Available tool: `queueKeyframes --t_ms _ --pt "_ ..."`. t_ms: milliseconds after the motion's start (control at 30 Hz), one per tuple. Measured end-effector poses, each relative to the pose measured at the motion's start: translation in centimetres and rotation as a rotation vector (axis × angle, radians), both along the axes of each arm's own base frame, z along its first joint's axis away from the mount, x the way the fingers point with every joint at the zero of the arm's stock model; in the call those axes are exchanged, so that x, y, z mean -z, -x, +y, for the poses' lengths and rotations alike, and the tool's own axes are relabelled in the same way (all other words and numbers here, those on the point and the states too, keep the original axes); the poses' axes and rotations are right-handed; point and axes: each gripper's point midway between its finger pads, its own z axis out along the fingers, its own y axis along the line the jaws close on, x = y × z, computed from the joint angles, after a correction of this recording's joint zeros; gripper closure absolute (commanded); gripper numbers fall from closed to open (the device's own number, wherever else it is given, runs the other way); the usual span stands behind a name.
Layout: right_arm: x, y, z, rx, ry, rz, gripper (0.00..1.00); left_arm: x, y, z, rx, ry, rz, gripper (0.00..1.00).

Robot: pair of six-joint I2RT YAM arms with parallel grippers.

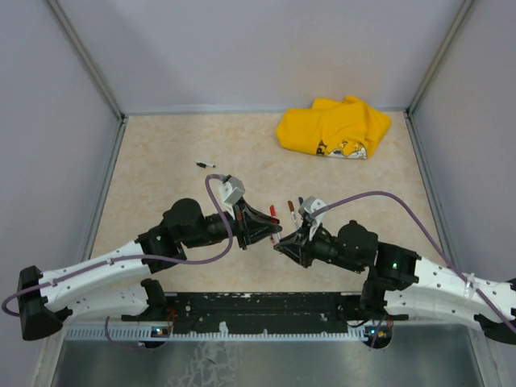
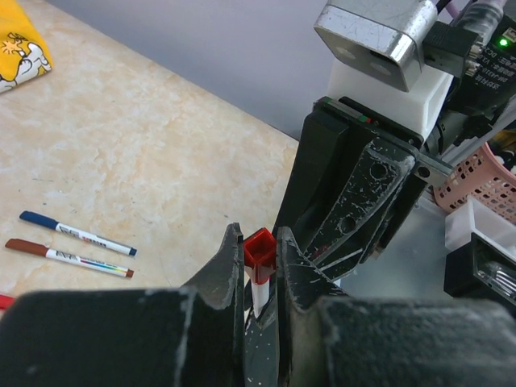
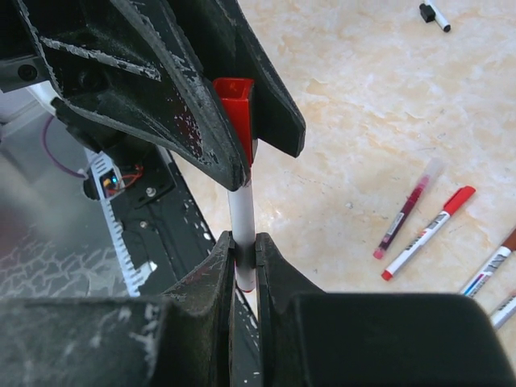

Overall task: Insert the pens into the pen caps
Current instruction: Press the pen cap onto the pen.

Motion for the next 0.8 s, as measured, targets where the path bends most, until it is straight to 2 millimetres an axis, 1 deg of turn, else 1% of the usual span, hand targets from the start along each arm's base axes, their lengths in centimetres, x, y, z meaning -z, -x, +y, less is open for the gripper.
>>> queueKeyframes --t_ms 467,633,733,800 --pt "-0.1 1.0 0.3 -0.031 -0.103 0.048 1.00 -0.4 0.9 0.0 0.040 -0.024 0.014 0.89" --pt "0.4 1.4 0.5 -0.048 -0.111 0.071 1.00 0.1 1.1 0.1 0.050 -0.047 0.026 0.81" --pt "0.4 1.7 0.6 -0.060 -0.111 0.082 1.00 0.2 1.2 0.2 0.051 -0.053 0.030 0.72" --pt "0.5 1.9 0.7 -0.069 -0.111 0.087 1.00 0.3 1.2 0.3 0.052 -0.057 0.032 0.68"
